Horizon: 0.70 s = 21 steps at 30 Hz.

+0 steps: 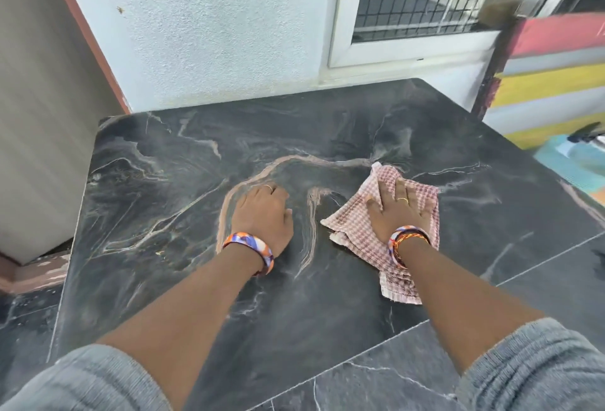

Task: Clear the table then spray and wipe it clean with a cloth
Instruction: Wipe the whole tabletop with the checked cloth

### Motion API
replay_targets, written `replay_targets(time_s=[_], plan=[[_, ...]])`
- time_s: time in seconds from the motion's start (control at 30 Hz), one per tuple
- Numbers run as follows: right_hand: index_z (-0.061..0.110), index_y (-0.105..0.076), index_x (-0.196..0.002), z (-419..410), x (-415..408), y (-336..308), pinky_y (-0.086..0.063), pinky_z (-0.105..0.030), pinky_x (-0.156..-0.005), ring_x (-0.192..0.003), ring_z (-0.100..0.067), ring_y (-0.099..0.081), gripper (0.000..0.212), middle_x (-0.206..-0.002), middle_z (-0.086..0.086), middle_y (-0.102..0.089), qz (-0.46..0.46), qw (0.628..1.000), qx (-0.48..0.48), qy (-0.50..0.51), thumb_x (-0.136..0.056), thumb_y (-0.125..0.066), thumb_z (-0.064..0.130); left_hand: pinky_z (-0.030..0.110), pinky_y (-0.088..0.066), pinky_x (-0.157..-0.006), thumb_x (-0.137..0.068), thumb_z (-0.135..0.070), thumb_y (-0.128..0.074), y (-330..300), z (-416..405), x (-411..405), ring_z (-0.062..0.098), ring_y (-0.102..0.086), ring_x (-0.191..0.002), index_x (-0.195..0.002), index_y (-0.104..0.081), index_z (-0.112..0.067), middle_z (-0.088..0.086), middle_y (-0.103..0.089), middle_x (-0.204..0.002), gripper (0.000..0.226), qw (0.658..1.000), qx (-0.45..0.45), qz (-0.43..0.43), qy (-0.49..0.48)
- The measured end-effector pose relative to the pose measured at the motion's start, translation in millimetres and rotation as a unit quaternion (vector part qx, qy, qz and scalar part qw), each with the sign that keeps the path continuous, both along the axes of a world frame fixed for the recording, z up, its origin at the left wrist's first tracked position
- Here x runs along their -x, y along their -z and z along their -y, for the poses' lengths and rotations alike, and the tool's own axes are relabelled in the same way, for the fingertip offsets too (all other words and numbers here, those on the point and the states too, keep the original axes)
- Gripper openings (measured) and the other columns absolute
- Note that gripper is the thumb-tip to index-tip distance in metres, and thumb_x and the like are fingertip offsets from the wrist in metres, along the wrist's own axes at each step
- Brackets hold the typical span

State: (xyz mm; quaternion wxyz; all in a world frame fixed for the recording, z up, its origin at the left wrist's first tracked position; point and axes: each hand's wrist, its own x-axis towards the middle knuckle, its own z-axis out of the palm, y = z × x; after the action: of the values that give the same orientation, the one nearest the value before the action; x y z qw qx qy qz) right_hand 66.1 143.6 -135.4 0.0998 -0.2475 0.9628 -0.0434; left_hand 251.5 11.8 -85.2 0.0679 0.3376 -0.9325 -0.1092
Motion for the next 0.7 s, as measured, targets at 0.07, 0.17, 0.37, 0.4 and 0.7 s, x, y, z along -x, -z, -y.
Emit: replay_targets(time_s=[0.07, 0.17, 0.37, 0.4, 0.7], plan=[[0.036, -0.003, -0.150, -22, -5, 0, 0.006, -0.054, -0.118, -0.149, -0.022, 0.004, 0.058, -0.161, 0.001, 0.004, 0.003, 1.000, 0.004, 0.006, -0.097, -0.017, 0.052, 0.033, -0.032, -0.104, -0.091, -0.023, -0.043, 3, -19, -6, 0.025, -0.045, -0.124, -0.125, -0.050, -0.013, 0.005, -0.052, -0.131, 0.036, 1.000, -0.012, 0.000, 0.008], [0.035, -0.003, -0.150, -48, -17, 0, 0.003, -0.054, -0.118, -0.149, -0.023, 0.004, 0.058, -0.161, 0.001, 0.004, 0.010, 1.000, 0.004, 0.009, -0.097, -0.018, 0.051, 0.034, -0.033, -0.105, -0.091, -0.021, -0.044, 9, -39, -22, 0.026, -0.044, -0.125, -0.126, -0.050, -0.012, 0.006, -0.052, -0.132, 0.036, 1.000, -0.022, -0.005, 0.008], [0.032, -0.006, -0.151, -79, -58, -1, 0.000, -0.051, -0.119, -0.149, -0.024, 0.002, 0.058, -0.161, -0.001, 0.003, -0.007, 0.999, -0.012, -0.034, -0.098, -0.019, 0.050, 0.038, -0.038, -0.100, -0.088, -0.021, -0.050, 16, -50, -82, 0.032, -0.046, -0.122, -0.125, -0.052, -0.009, 0.011, -0.049, -0.134, 0.038, 0.995, -0.014, -0.035, -0.092], [0.031, -0.006, -0.151, -81, -67, -2, -0.001, -0.050, -0.120, -0.149, -0.024, 0.001, 0.057, -0.161, -0.001, 0.002, -0.008, 0.999, -0.012, -0.048, -0.098, -0.019, 0.048, 0.040, -0.037, -0.100, -0.088, -0.021, -0.051, 18, -48, -94, 0.034, -0.045, -0.123, -0.125, -0.051, -0.007, 0.014, -0.047, -0.136, 0.039, 0.992, -0.012, -0.034, -0.120], [0.028, -0.012, -0.151, -57, -194, 2, -0.006, -0.039, -0.121, -0.148, -0.022, -0.012, 0.090, -0.160, -0.004, -0.014, -0.011, 0.969, 0.022, -0.246, -0.070, 0.007, 0.060, 0.051, -0.026, -0.106, -0.093, -0.038, -0.043, 27, -21, -192, 0.042, -0.032, -0.131, -0.128, -0.038, 0.005, 0.029, -0.038, -0.139, 0.056, 0.894, -0.117, -0.051, -0.430]])
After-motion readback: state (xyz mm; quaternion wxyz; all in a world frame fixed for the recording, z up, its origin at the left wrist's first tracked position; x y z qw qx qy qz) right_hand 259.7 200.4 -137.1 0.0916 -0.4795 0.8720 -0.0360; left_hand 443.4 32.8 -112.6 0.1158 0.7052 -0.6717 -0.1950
